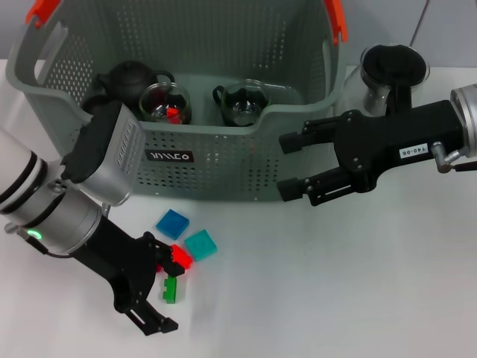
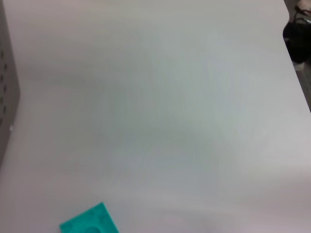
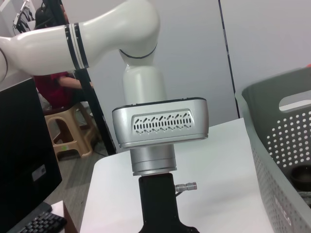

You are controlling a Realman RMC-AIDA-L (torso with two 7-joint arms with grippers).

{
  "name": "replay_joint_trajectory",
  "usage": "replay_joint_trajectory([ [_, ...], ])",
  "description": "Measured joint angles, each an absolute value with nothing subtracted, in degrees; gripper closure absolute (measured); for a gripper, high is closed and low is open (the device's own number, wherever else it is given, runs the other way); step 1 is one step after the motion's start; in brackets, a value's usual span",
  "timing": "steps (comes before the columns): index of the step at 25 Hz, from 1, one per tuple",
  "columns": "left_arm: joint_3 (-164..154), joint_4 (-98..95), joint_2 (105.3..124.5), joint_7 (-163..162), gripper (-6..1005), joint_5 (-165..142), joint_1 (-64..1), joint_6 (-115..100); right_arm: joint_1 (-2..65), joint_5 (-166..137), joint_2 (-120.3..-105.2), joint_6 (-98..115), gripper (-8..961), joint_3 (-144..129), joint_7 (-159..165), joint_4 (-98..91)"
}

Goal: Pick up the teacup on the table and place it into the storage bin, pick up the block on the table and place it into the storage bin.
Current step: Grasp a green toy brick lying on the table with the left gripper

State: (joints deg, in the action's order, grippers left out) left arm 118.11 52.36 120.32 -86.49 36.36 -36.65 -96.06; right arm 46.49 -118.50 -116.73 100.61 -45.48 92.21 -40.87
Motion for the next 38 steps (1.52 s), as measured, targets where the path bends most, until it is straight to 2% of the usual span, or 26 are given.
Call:
replay_joint_trajectory([
  [12, 117.6, 52.2, 120.32, -85.0, 101, 35.2, -36.9, -94.0, 46.7, -118.4, -117.06, 100.8, 40, -45.4, 92.3, -40.9],
  [38, 117.5, 48.9, 120.32, -85.0, 134, 34.2, -38.0, -92.1, 46.5, -117.6, -116.72, 100.8, 39, -45.4, 92.2, -41.0],
])
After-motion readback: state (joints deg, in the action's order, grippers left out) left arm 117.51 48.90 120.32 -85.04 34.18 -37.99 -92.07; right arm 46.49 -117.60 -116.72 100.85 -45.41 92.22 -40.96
